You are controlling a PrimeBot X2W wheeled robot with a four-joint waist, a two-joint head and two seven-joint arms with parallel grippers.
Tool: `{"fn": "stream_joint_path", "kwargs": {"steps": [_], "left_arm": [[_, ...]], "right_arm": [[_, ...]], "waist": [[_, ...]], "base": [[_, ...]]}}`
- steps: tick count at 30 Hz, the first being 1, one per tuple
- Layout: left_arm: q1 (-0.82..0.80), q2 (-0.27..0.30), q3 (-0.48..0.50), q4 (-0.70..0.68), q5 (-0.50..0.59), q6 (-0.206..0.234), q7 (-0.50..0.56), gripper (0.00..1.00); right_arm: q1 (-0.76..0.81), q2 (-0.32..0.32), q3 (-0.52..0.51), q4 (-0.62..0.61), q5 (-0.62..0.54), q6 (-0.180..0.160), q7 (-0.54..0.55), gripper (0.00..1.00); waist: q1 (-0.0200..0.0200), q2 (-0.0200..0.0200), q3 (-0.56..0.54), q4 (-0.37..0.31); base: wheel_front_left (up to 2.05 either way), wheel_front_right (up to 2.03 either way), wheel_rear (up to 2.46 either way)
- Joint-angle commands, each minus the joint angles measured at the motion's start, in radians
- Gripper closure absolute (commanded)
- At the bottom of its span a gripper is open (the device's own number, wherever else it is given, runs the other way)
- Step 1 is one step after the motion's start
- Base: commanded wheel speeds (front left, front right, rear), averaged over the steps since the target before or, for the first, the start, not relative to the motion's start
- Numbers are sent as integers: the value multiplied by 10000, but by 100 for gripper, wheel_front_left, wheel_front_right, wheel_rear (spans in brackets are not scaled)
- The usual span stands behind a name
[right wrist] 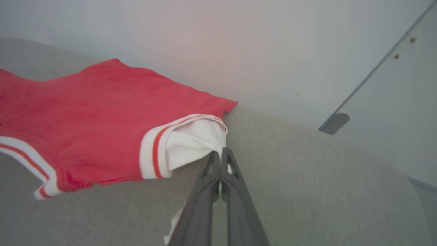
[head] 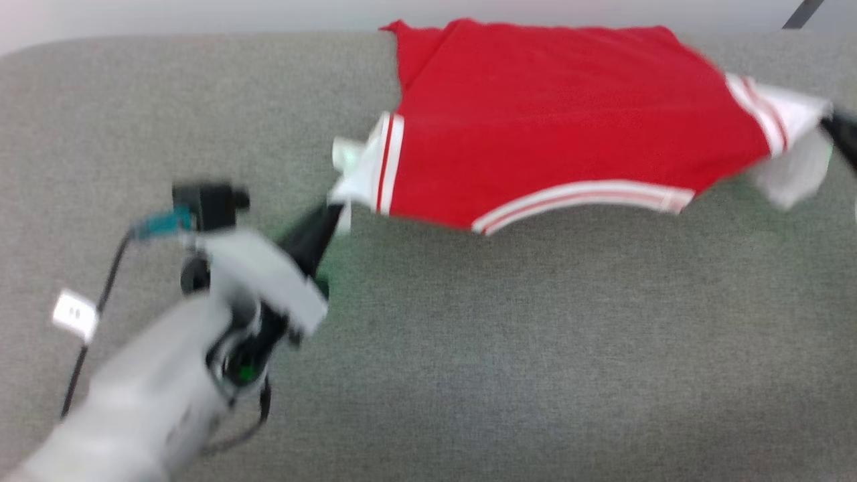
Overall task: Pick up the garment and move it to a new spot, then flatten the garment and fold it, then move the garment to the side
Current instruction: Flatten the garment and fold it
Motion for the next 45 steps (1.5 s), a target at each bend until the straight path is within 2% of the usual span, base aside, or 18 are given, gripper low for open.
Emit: {"fn": "stream_joint_path", "kwargs": {"steps": [1,6,7,11,18,23,26,31,37,42,45], "left_arm": [[722,367,-22,-520,-188,-19,-87,100],[2449,1373,-243,-1906,-46,-19,-150,100],[2449,1373,-243,-1906,-46,-19,-150,100],[3614,2130,-484,-2857,116,17,-157,100],[4955,3574,-789,-5007,201,1034,-145,100],[5447,4303,-906,-6232,347,2018,-112,100],[5531,4316,-897,-6610,364,2306,-115,100],[5274,3892,-1233,-6286,727,2563,278,100],[4889,2865,-1819,-4898,1240,2400,867,100],[4595,1980,-2094,-3373,1675,2345,1001,100],[4512,1615,-2115,-2801,1728,2228,901,100]], "right_arm": [[665,-492,8,-662,304,-10,282,100],[2371,-1774,-123,-2348,1065,-10,940,100],[2371,-1774,-123,-2348,1065,-10,940,100],[3663,-2689,-211,-3464,1248,-12,1228,100],[5667,-4114,-573,-4985,1443,-12,1460,100],[6698,-4660,-1036,-5666,1521,-13,1418,100],[7114,-4518,-1365,-5836,1399,-13,1388,100],[7515,-3608,-1765,-5740,516,-12,2139,100],[7937,-1952,-2159,-4712,-814,-10,3232,100],[8347,-686,-2714,-3754,-1822,-12,3410,100],[8527,-203,-3026,-3486,-2292,-15,3477,100]], "waist": [[0,-1,-328,15],[0,-1,-795,23],[0,-1,-795,23],[0,-1,-1036,69],[0,-1,-1021,21],[0,-1,-947,-29],[0,-1,-931,-44],[0,-1,-886,-49],[0,-1,-740,153],[0,-1,-653,316],[0,-1,-591,307]], "base": [[0,0,0],[0,0,0],[0,0,0],[0,0,0],[0,0,0],[0,0,0],[0,0,0],[0,0,0],[0,0,0],[0,0,0],[0,0,0]]}}
